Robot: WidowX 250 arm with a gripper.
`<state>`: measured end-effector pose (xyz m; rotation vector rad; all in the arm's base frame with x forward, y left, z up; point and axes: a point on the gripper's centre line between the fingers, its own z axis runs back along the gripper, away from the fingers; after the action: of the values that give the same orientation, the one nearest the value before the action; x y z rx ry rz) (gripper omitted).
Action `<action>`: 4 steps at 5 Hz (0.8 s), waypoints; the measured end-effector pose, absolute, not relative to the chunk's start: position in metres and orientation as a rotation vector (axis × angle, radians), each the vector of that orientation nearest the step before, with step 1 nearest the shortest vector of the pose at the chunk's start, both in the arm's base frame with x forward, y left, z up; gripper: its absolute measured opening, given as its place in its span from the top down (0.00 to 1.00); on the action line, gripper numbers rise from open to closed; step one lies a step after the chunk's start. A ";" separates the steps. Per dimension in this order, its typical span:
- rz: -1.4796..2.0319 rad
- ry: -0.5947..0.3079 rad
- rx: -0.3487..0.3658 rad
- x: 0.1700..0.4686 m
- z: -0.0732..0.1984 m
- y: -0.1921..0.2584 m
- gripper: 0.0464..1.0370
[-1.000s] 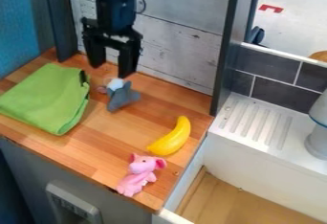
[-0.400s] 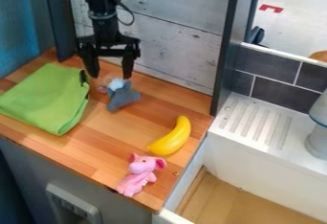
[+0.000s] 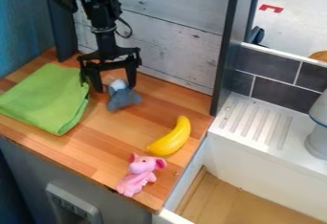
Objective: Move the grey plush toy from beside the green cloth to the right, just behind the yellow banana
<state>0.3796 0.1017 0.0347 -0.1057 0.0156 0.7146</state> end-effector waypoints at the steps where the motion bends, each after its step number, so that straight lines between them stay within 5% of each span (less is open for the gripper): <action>1: 0.751 0.065 -0.102 0.380 0.023 0.102 0.07; 2: 0.735 0.080 -0.063 0.375 0.020 0.106 0.27; 3: 0.658 0.095 -0.064 0.369 0.021 0.104 0.33; 4: 0.489 0.017 -0.117 0.376 0.053 0.087 0.33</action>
<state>0.3758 0.0869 0.0532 -0.1168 0.0170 0.4893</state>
